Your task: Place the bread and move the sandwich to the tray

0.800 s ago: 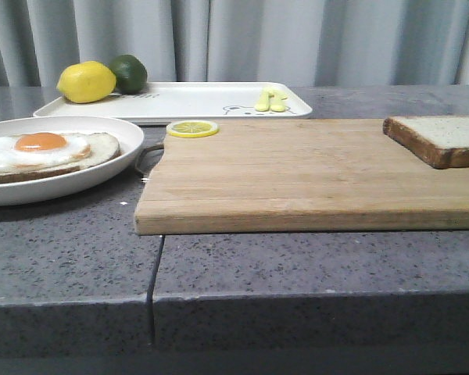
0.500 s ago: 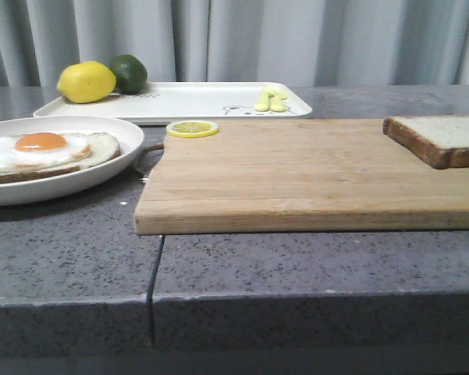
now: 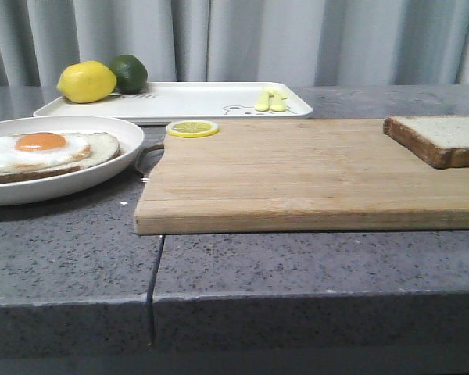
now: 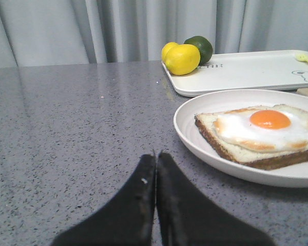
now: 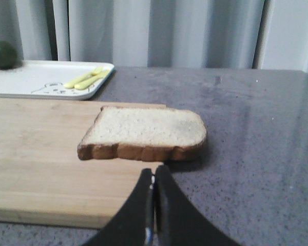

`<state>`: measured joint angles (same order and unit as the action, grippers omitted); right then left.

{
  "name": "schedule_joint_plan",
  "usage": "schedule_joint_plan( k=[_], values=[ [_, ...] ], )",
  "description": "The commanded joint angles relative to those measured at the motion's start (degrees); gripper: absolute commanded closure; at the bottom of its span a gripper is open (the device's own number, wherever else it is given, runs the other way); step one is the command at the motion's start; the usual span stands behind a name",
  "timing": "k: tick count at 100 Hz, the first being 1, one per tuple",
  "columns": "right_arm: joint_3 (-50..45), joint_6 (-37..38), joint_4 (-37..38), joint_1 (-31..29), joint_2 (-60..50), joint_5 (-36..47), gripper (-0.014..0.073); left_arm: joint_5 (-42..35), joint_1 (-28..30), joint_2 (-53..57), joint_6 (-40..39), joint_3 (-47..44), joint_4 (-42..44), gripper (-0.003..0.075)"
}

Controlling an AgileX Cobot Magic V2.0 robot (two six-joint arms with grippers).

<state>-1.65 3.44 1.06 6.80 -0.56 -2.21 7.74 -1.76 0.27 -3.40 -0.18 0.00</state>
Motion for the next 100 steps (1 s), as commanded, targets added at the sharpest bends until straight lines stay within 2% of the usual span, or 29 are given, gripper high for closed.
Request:
schedule_joint_plan(
  k=[1, 8, 16, 41, 60, 80, 100],
  values=[
    [0.2, -0.2, 0.6, -0.5, -1.1, 9.0, 0.0661, -5.3, 0.2, 1.9, 0.1, 0.0, -4.2, 0.0739],
    [1.2, -0.2, 0.6, -0.5, -1.1, 10.3, 0.0661, -4.2, 0.2, 1.9, 0.1, 1.4, -6.0, 0.0739],
    [4.3, 0.0, 0.4, -0.5, -1.1, 7.2, 0.0661, -1.6, 0.2, 1.9, 0.1, 4.6, -6.5, 0.0739],
    [19.0, 0.0, -1.7, -0.5, 3.0, -10.5, 0.0661, 9.9, 0.2, -4.2, 0.1, 19.5, -9.2, 0.0739],
    [31.7, 0.0, -1.7, -0.5, 12.1, -25.6, 0.0661, 24.1, 0.2, -14.1, 0.1, 33.3, -9.3, 0.0739],
    [42.9, 0.0, -1.7, -0.5, 22.4, -38.8, 0.0661, 34.1, 0.2, -23.4, 0.1, 43.0, -10.2, 0.0739],
    [46.4, 0.0, -1.7, -0.5, 27.9, -40.6, 0.0661, 36.0, 0.2, -27.6, 0.1, 45.4, -14.8, 0.0739]
  ],
)
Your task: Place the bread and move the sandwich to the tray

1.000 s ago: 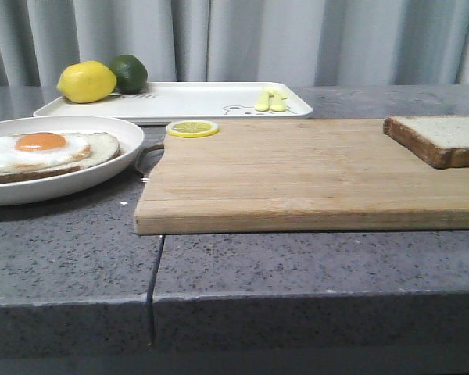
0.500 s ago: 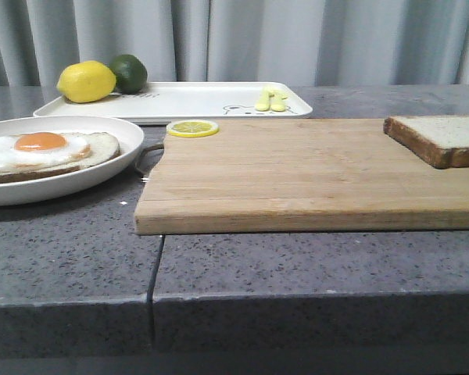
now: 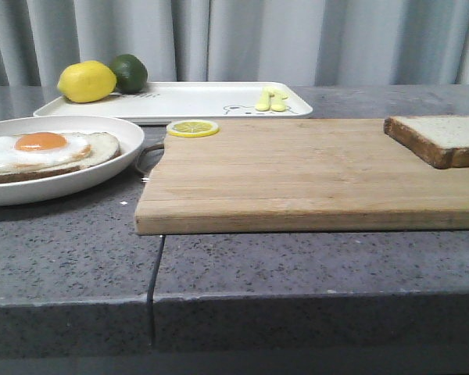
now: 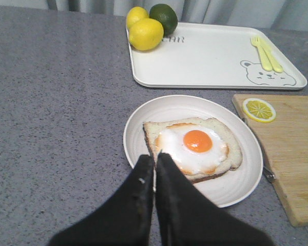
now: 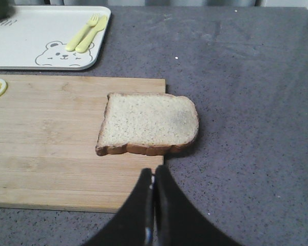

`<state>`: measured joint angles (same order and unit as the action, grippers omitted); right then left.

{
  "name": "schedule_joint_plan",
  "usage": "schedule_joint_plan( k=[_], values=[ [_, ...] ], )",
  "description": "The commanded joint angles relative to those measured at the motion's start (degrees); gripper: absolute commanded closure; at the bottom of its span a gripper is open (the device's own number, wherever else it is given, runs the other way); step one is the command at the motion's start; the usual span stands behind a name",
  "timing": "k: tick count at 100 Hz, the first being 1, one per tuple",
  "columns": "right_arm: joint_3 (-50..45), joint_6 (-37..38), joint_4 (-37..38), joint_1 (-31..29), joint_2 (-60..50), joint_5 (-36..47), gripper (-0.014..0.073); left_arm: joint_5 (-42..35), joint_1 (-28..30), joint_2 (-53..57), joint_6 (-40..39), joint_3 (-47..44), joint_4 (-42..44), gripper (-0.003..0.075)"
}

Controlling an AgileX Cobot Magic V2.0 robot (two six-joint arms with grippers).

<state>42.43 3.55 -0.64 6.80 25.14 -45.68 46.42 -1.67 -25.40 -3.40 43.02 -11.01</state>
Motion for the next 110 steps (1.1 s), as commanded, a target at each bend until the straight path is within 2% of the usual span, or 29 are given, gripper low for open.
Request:
schedule_joint_plan(
  k=[1, 22, 61, 71, 80, 85, 90, 97, 102, 110],
  values=[
    [2.4, -0.1, 0.0, -0.5, 2.2, 2.8, 0.0661, -2.7, 0.1, -2.1, 0.1, 2.2, -4.5, 0.0739],
    [2.4, -0.1, 0.0, -0.5, 2.4, 2.7, 0.0661, -2.1, 0.1, -2.3, 0.1, 2.2, -9.6, 0.0739],
    [2.4, -0.1, 0.0, -0.5, 2.4, 0.8, 0.0661, 0.0, 0.1, -2.3, 0.1, 2.2, -6.4, 0.0738],
    [2.4, -0.1, 0.0, -0.5, 2.4, 0.6, 0.0661, 1.2, 0.1, -2.3, 2.4, 2.2, -4.8, 0.0709],
    [2.4, -0.1, -0.2, -0.5, 2.4, -0.9, 0.0659, 2.2, 0.1, -2.3, 4.3, 2.2, -4.7, 0.0611],
    [2.4, -0.1, -0.2, -0.5, 2.4, -1.9, 0.065, 2.5, 0.1, -2.3, 4.5, 2.2, -4.7, 0.0528],
    [2.4, -0.1, -0.2, -0.5, 2.4, -2.5, 0.0629, 2.6, 0.1, -2.3, 4.5, 2.2, -4.7, 0.0413],
    [2.4, -0.1, -0.2, -0.5, 2.4, -3.7, 0.0576, 2.6, 0.1, -2.3, 4.5, 2.2, -4.7, 0.0273],
    [2.4, -0.1, -0.2, -0.5, 2.4, -4.3, 0.0515, 2.6, 0.1, -2.3, 4.5, 2.2, -4.7, 0.02],
    [2.4, -0.1, -0.2, -0.5, 2.4, -4.6, 0.0412, 2.6, 0.1, -2.3, 4.5, 2.2, -4.7, 0.0145]
  ],
)
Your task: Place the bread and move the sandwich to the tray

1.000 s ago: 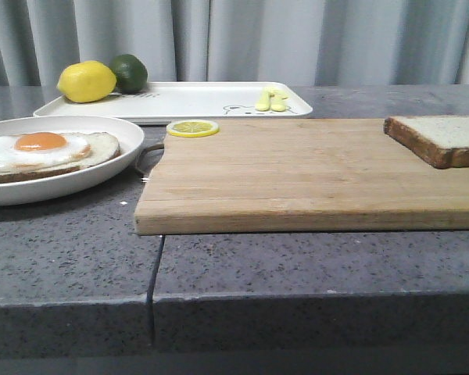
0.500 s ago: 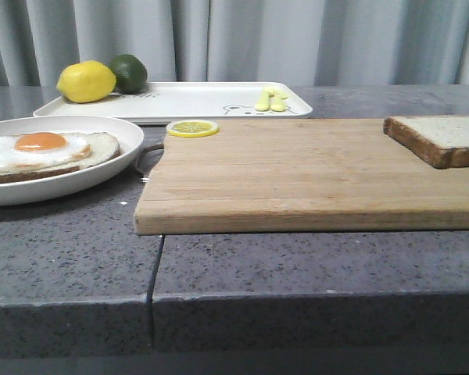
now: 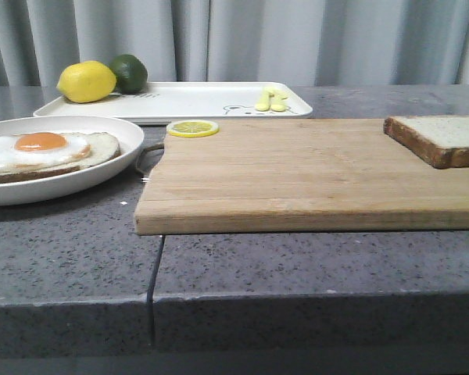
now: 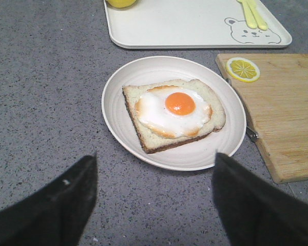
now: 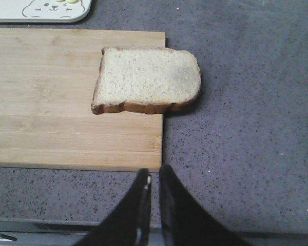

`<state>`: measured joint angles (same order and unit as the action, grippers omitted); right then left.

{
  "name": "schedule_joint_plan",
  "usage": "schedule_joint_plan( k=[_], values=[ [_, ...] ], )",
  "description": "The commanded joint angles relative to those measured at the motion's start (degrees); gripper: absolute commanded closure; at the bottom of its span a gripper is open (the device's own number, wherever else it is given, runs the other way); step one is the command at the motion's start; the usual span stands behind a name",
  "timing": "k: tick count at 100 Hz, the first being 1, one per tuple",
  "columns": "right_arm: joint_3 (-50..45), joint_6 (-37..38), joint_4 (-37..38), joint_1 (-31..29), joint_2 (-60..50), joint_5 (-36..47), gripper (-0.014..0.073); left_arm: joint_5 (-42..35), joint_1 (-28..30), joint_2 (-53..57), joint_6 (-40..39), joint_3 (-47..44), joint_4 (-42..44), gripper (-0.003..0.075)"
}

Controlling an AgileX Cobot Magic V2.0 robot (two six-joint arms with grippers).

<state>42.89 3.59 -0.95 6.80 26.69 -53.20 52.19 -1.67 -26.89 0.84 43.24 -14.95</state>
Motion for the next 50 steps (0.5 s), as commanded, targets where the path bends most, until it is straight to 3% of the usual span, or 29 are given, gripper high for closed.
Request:
schedule_joint_plan(
  k=[1, 20, 50],
  values=[
    [1.9, -0.1, 0.1, -0.5, 0.9, 2.9, 0.0403, -3.2, 0.1, -0.8, 0.3, 2.0, -0.7, 0.0141],
    [1.9, -0.1, 0.1, -0.5, 0.9, 4.0, 0.0145, -3.2, 0.1, -0.8, 0.3, 2.0, -0.7, 0.0142],
    [1.9, -0.1, 0.1, -0.5, 0.9, 6.5, 0.0115, -3.2, 0.1, -0.8, 0.3, 2.0, -0.7, 0.0145]
  ],
)
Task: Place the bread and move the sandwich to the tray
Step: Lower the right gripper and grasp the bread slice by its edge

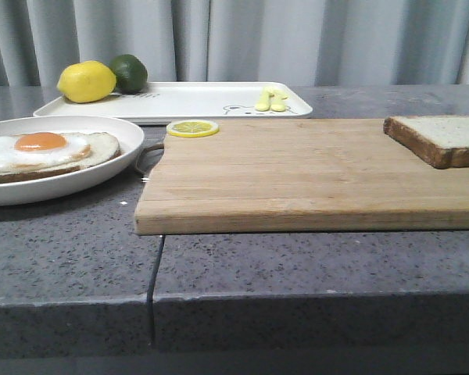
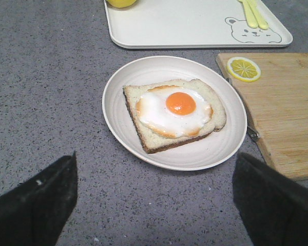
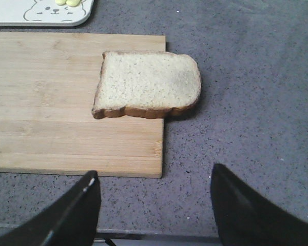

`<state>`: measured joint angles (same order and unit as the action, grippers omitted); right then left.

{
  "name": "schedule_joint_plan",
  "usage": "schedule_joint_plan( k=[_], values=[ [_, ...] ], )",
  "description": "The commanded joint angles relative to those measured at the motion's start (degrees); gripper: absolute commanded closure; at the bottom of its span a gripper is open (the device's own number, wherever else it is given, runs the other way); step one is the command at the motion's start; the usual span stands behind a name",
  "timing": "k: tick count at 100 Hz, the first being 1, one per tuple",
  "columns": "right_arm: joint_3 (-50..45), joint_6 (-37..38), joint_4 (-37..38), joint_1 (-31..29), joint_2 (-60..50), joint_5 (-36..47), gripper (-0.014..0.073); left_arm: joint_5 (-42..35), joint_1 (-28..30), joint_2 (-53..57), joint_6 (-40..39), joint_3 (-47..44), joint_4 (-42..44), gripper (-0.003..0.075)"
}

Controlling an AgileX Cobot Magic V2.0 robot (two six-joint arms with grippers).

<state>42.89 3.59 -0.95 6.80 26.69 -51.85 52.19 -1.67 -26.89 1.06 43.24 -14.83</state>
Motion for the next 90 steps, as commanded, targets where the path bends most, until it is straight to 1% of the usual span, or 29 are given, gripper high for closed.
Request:
schedule_joint_plan(
  k=[1, 43, 77, 85, 90],
  values=[
    [1.9, -0.1, 0.1, -0.5, 0.9, 5.2, 0.0115, -3.2, 0.1, -0.8, 0.0, 2.0, -0.8, 0.0145],
    [1.9, -0.1, 0.1, -0.5, 0.9, 6.4, 0.0115, -3.2, 0.1, -0.8, 0.0, 2.0, -0.8, 0.0145],
    [1.9, -0.1, 0.9, -0.9, 2.3, 9.1, 0.0115, -3.2, 0.1, -0.8, 0.0, 2.0, -0.8, 0.0146],
    [1.9, -1.4, -0.7, -1.9, 4.3, 9.8, 0.0115, -3.2, 0.1, -0.8, 0.0, 2.0, -0.8, 0.0146],
    [1.9, -3.6, -2.5, -3.0, 5.7, 10.8, 0.0115, -3.2, 0.1, -0.8, 0.0, 2.0, -0.8, 0.0146]
  ],
)
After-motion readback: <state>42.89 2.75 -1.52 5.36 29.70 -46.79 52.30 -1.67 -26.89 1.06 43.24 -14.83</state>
